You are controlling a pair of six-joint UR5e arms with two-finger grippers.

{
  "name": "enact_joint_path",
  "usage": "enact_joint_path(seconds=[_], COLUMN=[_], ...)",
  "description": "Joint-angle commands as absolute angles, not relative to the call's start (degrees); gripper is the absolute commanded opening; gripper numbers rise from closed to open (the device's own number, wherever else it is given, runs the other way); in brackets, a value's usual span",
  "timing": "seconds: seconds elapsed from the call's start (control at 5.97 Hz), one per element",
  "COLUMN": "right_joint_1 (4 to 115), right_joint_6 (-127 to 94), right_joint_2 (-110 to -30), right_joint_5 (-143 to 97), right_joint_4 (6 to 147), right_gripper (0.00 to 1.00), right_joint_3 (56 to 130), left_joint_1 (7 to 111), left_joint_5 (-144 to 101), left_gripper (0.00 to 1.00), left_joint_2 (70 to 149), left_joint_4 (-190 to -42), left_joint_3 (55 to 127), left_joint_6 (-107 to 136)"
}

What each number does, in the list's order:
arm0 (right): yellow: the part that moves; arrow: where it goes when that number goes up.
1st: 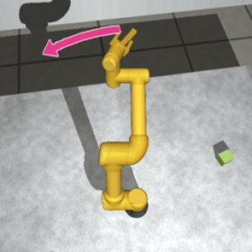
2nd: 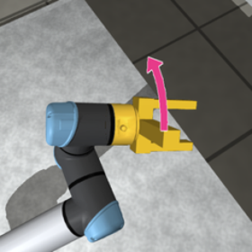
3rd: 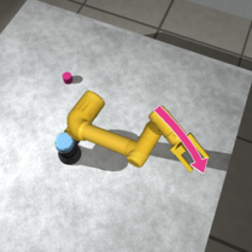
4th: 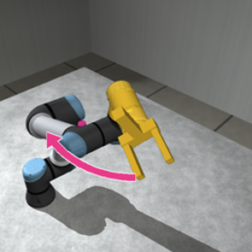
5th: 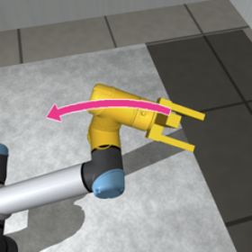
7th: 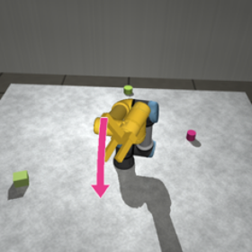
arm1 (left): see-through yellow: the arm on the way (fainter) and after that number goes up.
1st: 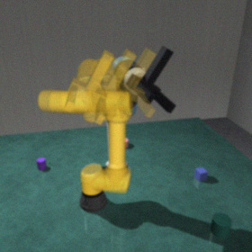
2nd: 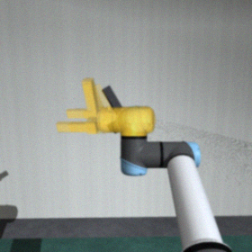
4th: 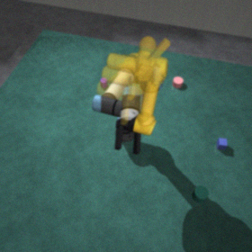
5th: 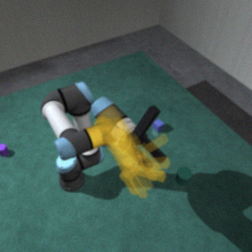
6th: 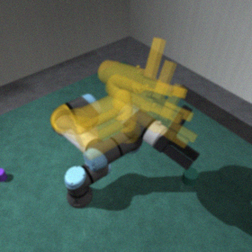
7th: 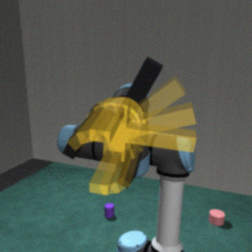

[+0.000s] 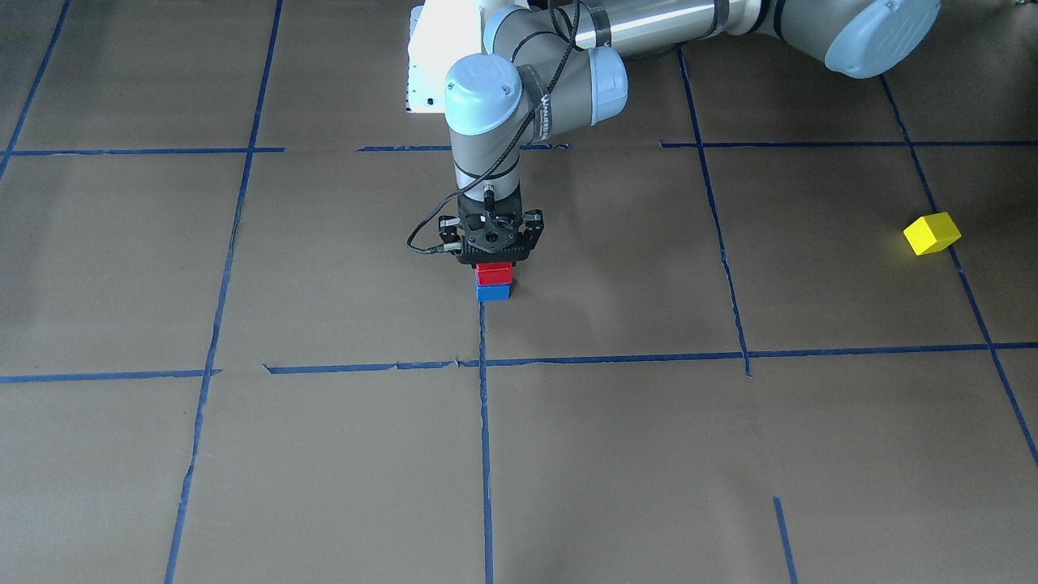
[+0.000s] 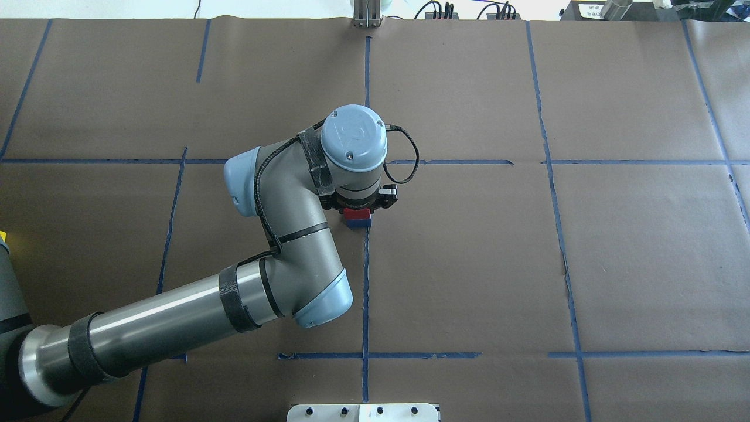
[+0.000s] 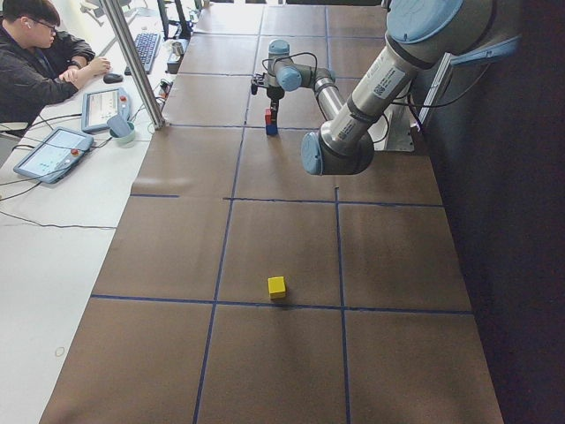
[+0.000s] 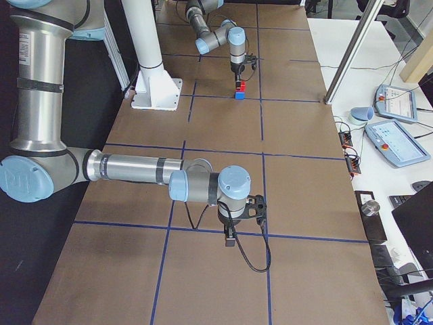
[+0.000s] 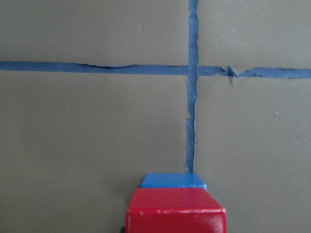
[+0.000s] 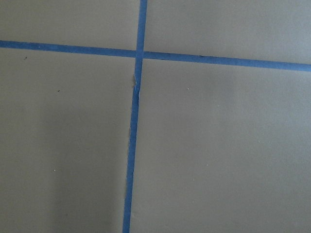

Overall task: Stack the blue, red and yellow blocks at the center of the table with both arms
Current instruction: 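Lower the red cube onto the blue cube and open the left gripper, then withdraw the left arm away from the stack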

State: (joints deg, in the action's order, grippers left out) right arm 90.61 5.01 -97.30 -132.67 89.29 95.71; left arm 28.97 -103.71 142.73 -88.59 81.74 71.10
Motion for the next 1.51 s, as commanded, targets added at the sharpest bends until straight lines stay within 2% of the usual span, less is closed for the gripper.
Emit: enact_joint_path(seconds=[0.0,0.17,0.34,0.5,0.67,1.01,1.34], right_joint_1=[90.62,90.62,90.62,90.62,90.62,90.62,90.62], right_joint_6=[5.01,5.01,5.01,5.01,5.01,4.92,4.92], right_joint_2=[-97.29,-97.29,-97.29,-97.29,-97.29,-97.29,-97.29], right_joint_5=[-132.63,-132.63,-132.71,-132.71,-132.63,-132.71,-132.71], right_joint_4=[89.30,89.30,89.30,89.30,89.30,89.30,89.30], right_gripper=[1.00,1.00,1.00,1.00,1.00,1.00,1.00], right_joint_3=[95.71,95.71,95.54,95.54,95.54,95.71,95.71], left_joint_1=[28.92,28.92,29.44,31.97,34.34,44.42,54.71], left_joint_5=[-103.71,-103.71,-103.54,-103.88,-106.24,-115.17,-122.67], left_gripper=[0.69,0.80,0.99,1.00,1.00,1.00,1.00], left_joint_2=[142.82,142.82,142.91,141.26,136.28,122.77,103.81], left_joint_4=[-88.59,-88.59,-88.16,-87.46,-87.02,-82.62,-87.41], left_joint_3=[81.74,82.00,83.66,87.24,93.37,107.25,114.05], left_joint_6=[71.10,71.02,68.49,67.34,61.76,43.42,37.21])
